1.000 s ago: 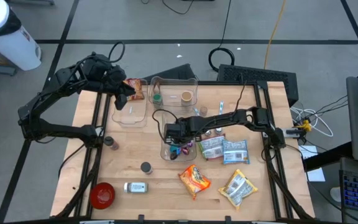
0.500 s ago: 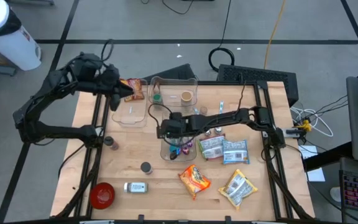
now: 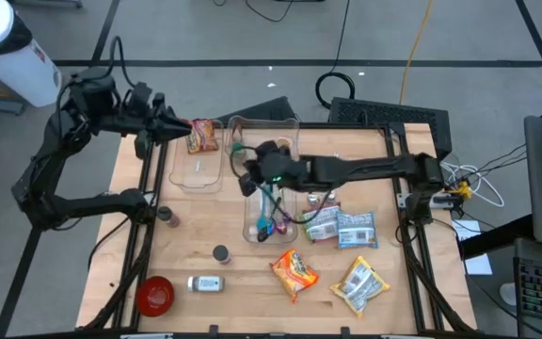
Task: Pick & Place Food Item
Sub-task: Put the brown seasoning bottle into the top right transparent bin
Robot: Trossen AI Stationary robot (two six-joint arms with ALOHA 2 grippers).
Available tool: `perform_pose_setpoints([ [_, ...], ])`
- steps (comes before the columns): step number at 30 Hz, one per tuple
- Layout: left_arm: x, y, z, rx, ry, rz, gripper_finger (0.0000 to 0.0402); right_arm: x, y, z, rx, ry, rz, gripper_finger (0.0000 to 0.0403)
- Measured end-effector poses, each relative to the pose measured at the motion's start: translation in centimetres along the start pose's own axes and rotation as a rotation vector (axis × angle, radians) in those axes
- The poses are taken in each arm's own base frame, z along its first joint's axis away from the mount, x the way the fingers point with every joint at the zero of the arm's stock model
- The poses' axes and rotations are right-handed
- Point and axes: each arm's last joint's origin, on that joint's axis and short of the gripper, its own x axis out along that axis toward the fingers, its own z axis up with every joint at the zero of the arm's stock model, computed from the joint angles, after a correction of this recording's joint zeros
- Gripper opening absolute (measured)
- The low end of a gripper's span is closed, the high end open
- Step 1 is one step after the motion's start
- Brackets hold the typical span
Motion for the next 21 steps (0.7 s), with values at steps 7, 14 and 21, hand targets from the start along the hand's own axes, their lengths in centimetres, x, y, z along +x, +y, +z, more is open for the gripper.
perform_pose_setpoints([
  [7, 2.6, 2.9, -1.3, -0.027, -0.164, -0.148, 0.0081, -5.8, -0.2, 4.6, -0.302, -0.115, 0.112, 0.0047],
  [14, 4.4, 4.3, -4.4, 0.014, -0.507, -0.218, 0.0081, -10.5, -3.3, 5.3, -0.387, -0.117, 0.333, 0.0047],
  [21, 4.7, 4.0, -5.7, -0.077, -0.564, -0.332, 0.0081, -14.8, -8.4, 1.7, -0.266, -0.341, 0.479, 0.0047],
])
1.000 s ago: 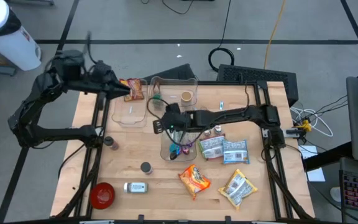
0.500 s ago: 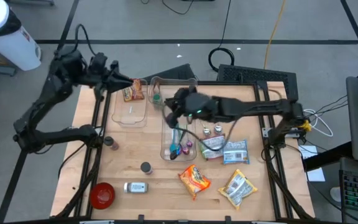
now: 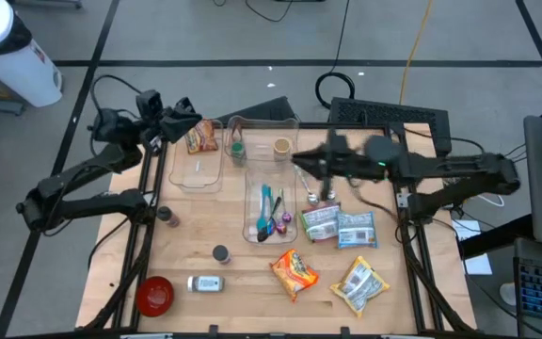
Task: Pick & Place Food Item
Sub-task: Put the brown seasoning bottle into the top right transparent bin
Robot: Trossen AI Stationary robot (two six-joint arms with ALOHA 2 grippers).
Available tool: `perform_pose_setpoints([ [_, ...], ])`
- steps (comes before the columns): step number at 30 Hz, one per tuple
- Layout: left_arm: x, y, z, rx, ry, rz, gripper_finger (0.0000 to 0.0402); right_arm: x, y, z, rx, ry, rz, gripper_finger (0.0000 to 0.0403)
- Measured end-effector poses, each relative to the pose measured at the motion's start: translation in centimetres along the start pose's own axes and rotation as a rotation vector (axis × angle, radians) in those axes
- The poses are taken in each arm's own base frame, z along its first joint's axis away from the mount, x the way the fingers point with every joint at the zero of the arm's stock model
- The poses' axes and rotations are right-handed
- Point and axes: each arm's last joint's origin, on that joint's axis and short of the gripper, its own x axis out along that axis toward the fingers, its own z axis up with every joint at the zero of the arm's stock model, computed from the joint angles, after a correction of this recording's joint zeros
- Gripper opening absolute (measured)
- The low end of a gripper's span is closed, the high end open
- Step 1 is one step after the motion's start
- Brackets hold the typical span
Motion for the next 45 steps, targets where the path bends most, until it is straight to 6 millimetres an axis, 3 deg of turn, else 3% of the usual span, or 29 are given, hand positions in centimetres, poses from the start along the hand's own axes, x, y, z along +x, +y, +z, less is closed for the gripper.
perform_pose_setpoints([
  [7, 0.5, -0.8, -0.4, -0.066, 0.007, -0.049, 0.0081, -5.4, -1.4, -3.7, 0.137, -0.354, 0.074, 0.0047],
  [12, 1.1, -1.0, -1.0, -0.098, 0.014, -0.062, 0.0081, -6.7, -2.0, -6.4, 0.252, -0.397, 0.109, 0.0047],
  [26, 4.1, 0.9, -4.3, -0.199, -0.003, -0.012, 0.0081, -5.0, -2.0, -8.8, 0.402, -0.229, 0.16, 0.0055],
  [36, 4.9, 1.5, -4.5, -0.189, -0.064, -0.014, 0.009, -3.5, -1.8, -8.3, 0.449, -0.209, 0.168, 0.0152],
  [41, 4.8, 1.5, -4.3, -0.191, -0.076, -0.031, 0.0127, -2.4, -2.0, -7.7, 0.421, -0.166, 0.129, 0.0195],
  [45, 4.7, 1.7, -4.1, -0.204, -0.065, -0.038, 0.0171, -1.8, -2.4, -7.8, 0.295, -0.071, 0.064, 0.0213],
])
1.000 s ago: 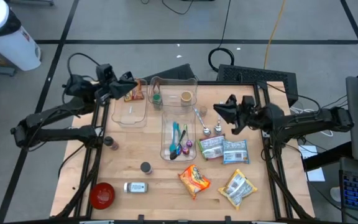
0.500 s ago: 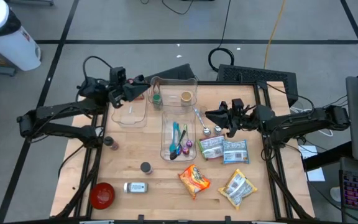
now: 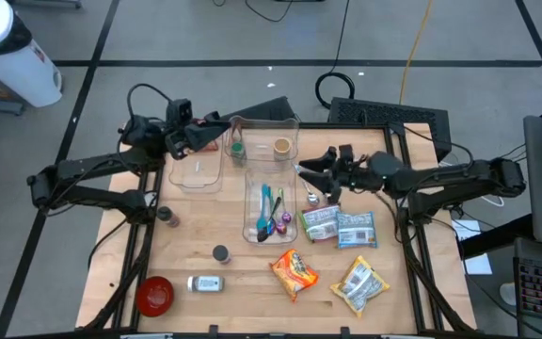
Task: Pick & Place Food Item
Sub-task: Put the brown seasoning bottle into the top right transparent bin
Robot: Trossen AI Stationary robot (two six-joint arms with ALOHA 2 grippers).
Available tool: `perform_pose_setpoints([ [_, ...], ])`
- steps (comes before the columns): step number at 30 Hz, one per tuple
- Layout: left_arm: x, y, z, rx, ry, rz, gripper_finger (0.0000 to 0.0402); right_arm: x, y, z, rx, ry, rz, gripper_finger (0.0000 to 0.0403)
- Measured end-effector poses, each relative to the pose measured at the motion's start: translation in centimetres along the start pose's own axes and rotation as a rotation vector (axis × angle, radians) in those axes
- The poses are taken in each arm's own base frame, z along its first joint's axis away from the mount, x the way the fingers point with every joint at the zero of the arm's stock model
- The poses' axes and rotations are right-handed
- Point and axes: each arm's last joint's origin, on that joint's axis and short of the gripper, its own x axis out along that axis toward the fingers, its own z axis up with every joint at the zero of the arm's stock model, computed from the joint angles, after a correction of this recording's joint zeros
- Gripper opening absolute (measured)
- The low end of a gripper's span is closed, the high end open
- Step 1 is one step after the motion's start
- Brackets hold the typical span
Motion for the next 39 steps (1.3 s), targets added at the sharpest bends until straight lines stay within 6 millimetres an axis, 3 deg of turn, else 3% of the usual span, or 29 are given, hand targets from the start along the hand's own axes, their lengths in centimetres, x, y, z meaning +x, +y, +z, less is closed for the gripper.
perform_pose_setpoints([
  [5, -0.3, 0.3, 0.3, -0.023, 0.017, -0.003, 0.0215, -0.3, -2.6, -1.9, -0.125, 0.305, -0.201, 0.0216],
  [10, -0.5, 0.5, 0.7, -0.006, 0.023, 0.004, 0.0236, -1.0, -5.2, -3.2, -0.228, 0.441, -0.309, 0.0211],
  [15, -0.8, 0.8, 1.0, 0.004, 0.047, -0.003, 0.0237, -1.4, -7.5, -4.3, -0.327, 0.473, -0.413, 0.0211],
  [21, -0.8, 0.8, 0.9, 0.003, 0.066, -0.013, 0.0239, -2.3, -9.8, -7.1, -0.326, 0.457, -0.484, 0.0211],
  [27, -0.8, 1.0, 0.8, -0.008, 0.078, 0.005, 0.0239, -3.0, -11.0, -9.0, -0.335, 0.392, -0.554, 0.021],
  [39, -1.1, 1.8, 0.8, -0.019, 0.077, 0.091, 0.0239, -2.4, -13.1, -12.3, -0.26, 0.447, -0.651, 0.0222],
])
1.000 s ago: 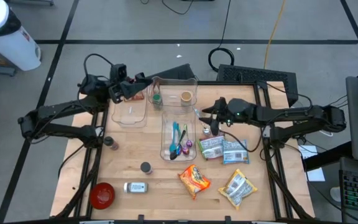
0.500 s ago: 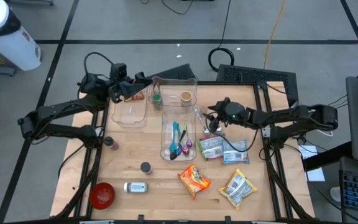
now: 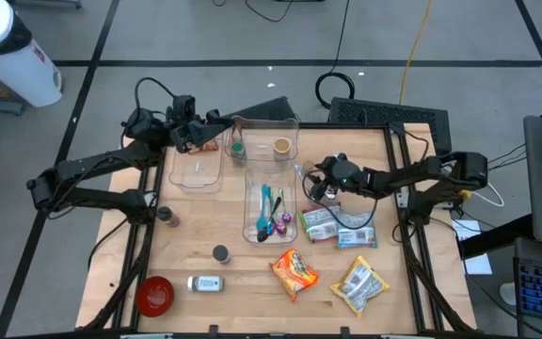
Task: Pick & Place Food Item
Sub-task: Put the brown seasoning bottle into the top right transparent bin
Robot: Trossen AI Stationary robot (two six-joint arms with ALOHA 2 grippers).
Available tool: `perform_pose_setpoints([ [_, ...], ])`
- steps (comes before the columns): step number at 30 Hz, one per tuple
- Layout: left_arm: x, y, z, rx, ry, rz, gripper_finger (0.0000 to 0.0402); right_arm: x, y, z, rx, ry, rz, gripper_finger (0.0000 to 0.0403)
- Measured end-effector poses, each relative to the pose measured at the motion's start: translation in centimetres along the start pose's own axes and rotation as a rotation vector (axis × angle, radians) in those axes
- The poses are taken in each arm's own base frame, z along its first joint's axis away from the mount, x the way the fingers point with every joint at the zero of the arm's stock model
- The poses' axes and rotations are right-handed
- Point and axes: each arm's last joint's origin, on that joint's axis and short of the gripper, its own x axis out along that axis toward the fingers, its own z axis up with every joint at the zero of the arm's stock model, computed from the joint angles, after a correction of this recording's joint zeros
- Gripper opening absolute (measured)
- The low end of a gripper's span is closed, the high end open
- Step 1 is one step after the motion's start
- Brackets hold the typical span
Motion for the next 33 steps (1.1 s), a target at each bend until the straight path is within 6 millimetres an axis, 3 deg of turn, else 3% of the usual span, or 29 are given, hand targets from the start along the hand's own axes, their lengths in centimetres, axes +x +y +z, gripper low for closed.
perform_pose_setpoints([
  [14, 0.0, 0.2, -0.1, -0.004, 0.001, 0.019, 0.0239, 1.7, -0.1, -1.8, 0.018, 0.024, -0.046, 0.026],
  [33, 0.0, 0.5, -0.2, -0.033, -0.008, 0.071, 0.0239, 4.6, 0.0, -2.7, 0.092, -0.041, -0.078, 0.0254],
])
